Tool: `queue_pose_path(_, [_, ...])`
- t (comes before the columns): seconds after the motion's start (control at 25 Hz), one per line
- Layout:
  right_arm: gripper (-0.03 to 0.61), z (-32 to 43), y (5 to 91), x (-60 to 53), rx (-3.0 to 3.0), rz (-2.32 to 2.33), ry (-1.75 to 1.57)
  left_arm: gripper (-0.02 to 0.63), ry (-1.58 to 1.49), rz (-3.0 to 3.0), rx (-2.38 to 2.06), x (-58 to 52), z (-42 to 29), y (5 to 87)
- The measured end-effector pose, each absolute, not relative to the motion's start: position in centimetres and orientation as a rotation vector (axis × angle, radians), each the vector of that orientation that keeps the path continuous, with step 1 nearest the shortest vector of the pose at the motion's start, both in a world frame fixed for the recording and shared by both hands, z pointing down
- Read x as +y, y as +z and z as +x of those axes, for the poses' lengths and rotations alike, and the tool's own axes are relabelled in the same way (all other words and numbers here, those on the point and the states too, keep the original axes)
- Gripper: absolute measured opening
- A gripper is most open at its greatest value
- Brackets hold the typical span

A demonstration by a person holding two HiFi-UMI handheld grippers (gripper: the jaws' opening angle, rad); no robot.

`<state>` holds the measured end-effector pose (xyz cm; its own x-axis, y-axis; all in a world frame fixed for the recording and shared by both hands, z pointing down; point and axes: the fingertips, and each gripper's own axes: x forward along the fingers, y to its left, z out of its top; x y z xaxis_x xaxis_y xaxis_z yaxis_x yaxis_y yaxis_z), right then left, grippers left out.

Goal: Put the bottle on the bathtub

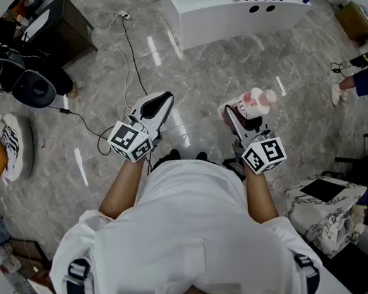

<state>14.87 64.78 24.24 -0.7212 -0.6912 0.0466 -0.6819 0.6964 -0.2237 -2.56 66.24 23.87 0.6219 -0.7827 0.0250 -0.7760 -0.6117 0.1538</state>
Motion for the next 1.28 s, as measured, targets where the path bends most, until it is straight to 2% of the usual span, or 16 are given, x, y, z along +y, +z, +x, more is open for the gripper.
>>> queue_pose_path(0.16, [0.236, 15.3, 24.6, 64.6, 2.853, -1.156, -0.364, 0.039, -0.053, 2.667, -1.283, 66.4, -2.1, 25.0])
queue_pose_path(0.36, [0.236, 16.0, 24.8, 63.9, 2.835, -1.197, -0.393, 0.039, -0.226, 2.614, -1.120, 66.6, -0.9, 24.2])
queue_pose_path(0.6, [0.236, 17.1, 25.0, 63.2, 2.823, -1.189, -0.389, 0.039, -0.165, 2.637, -1.125, 65.6, 0.1, 24.7])
queue_pose_path(0.8, [0.236, 18.5, 25.2, 62.3, 2.824, -1.188, -0.396, 0.039, -0.237, 2.595, -1.098, 64.3, 0.3, 24.2])
queue_pose_path(1.28, [0.236, 21.7, 25.1, 61.2, 2.820, -1.178, -0.394, 0.038, -0.110, 2.643, -1.167, 63.1, 2.9, 24.7])
